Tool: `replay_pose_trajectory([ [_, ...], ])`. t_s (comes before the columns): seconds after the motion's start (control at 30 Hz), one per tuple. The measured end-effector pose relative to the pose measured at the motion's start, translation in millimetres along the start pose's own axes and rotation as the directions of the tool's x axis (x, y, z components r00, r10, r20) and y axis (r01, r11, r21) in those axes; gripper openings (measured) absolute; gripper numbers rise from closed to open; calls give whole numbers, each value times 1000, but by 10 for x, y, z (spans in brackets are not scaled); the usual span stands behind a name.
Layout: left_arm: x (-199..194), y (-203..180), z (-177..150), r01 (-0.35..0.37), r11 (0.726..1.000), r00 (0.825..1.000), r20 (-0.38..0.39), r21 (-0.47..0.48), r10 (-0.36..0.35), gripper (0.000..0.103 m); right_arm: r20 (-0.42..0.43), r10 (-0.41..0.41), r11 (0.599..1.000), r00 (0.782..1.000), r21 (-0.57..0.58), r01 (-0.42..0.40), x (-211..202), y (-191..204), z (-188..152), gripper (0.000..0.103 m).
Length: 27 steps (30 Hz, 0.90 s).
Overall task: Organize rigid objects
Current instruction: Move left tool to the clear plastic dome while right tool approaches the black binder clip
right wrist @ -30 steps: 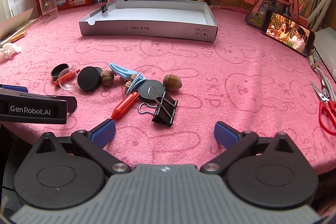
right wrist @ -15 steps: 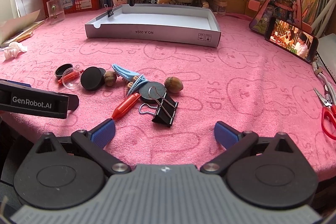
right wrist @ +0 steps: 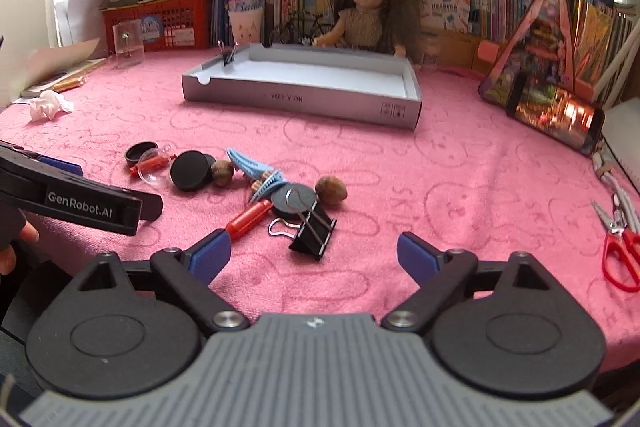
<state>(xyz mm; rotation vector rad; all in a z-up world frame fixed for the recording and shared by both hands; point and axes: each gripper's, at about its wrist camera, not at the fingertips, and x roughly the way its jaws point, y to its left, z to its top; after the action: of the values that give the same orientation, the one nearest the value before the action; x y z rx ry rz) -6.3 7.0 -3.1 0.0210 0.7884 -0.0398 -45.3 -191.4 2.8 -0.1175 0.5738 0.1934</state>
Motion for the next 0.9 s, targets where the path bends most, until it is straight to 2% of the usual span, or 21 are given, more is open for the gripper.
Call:
replay_pose_trajectory([
  [0.07, -9, 9, 4, 6, 1000, 1000, -3, 0, -6, 102, 14, -18, 1000, 1000, -9, 18, -30, -8, 7, 83],
  [0.13, -31, 31, 5, 11, 1000, 1000, 2, -4, -11, 96, 20, -25, 1000, 999, -5, 25, -41, -33, 11, 77],
  [0.27, -108, 68, -9, 22, 1000, 999, 40, -4, -22, 66, 15, -11, 1000, 1000, 12, 11, -25, -66, 20, 60],
  [0.3, -119, 76, -7, 38, 999, 998, 43, -7, -37, 58, 10, -4, 1000, 1000, 14, 3, -13, -62, 21, 58],
  [0.33, -133, 82, -4, 53, 998, 997, 48, -13, -53, 55, 6, 4, 1000, 1000, 17, -4, 4, -55, 20, 55],
  [0.4, -162, 82, 3, 96, 995, 993, 66, -18, -95, 39, -1, 14, 1000, 1000, 27, -14, 38, -42, 17, 51],
  [0.43, -171, 82, 9, 115, 993, 991, 75, -21, -114, 36, -5, 20, 999, 1000, 33, -19, 55, -39, 18, 48],
  [0.5, -174, 70, 28, 130, 991, 988, 89, -18, -128, 23, -9, 26, 999, 1000, 43, -25, 85, -36, 23, 44],
  [0.6, -142, 38, 56, 128, 992, 988, 92, 1, -128, 16, -6, 8, 998, 1000, 58, -8, 119, -37, 34, 36],
  [0.67, -143, 21, 67, 158, 987, 983, 92, 0, -157, 14, -8, -13, 997, 1000, 73, 13, 136, -55, 44, 31],
  [0.77, -180, -40, 54, 189, 982, 976, 109, 19, -190, 15, -9, -57, 995, 998, 77, 57, 138, -86, 47, 28],
  [0.9, -153, -129, 34, 159, 985, 979, 122, 64, -166, 18, -16, -72, 994, 997, 86, 74, 139, -146, 40, 28],
])
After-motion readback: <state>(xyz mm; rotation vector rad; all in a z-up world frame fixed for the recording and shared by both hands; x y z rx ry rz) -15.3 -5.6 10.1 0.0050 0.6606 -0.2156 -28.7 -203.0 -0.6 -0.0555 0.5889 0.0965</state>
